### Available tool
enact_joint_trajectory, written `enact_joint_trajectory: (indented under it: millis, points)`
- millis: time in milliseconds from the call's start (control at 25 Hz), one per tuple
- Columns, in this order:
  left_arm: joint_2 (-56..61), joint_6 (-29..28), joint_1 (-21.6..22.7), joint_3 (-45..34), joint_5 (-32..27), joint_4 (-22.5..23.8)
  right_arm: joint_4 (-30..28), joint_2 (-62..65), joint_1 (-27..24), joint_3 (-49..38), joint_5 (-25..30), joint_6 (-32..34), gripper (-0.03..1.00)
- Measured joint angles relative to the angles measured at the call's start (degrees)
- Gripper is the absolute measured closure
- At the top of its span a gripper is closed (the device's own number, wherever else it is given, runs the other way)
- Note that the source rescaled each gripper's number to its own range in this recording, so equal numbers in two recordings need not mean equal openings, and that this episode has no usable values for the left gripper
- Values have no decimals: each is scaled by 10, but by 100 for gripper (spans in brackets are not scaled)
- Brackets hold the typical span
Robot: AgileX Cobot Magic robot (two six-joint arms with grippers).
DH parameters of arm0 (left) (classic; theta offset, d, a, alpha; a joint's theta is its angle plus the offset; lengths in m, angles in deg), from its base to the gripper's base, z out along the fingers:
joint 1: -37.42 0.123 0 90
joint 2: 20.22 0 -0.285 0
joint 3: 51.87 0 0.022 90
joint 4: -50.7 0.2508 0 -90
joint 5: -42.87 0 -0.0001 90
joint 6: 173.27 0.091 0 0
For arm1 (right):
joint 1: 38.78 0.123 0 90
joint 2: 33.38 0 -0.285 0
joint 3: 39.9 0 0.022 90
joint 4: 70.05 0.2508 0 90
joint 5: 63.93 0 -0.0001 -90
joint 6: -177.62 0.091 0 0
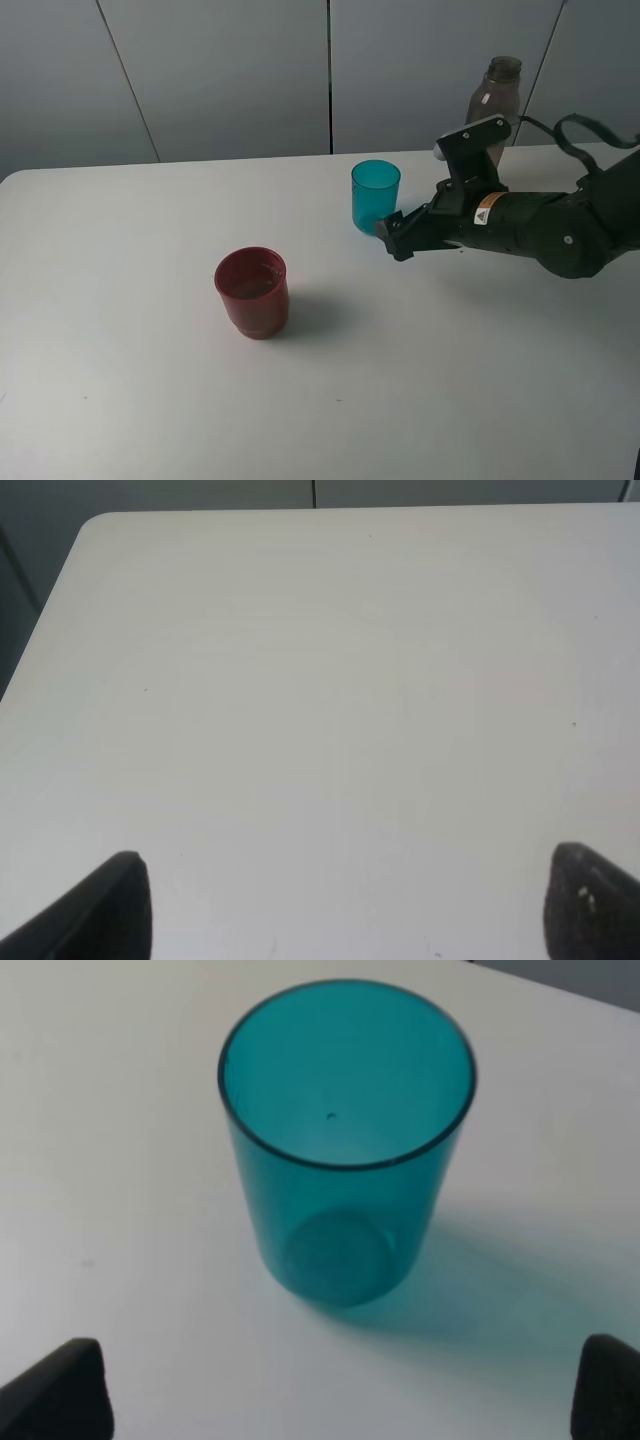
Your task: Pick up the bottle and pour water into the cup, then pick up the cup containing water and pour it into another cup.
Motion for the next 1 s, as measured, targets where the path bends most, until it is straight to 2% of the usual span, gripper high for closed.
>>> enact_joint_trajectory:
  millis: [640, 840, 1000]
  points:
    - [0, 0, 0, 0, 0, 0, 7, 613, 0, -9, 622, 8, -3]
    - [0, 0, 0, 0, 0, 0, 11, 768, 0, -31, 746, 17, -3]
    - [0, 0, 0, 0, 0, 0, 26, 862, 0, -31, 772, 47, -3]
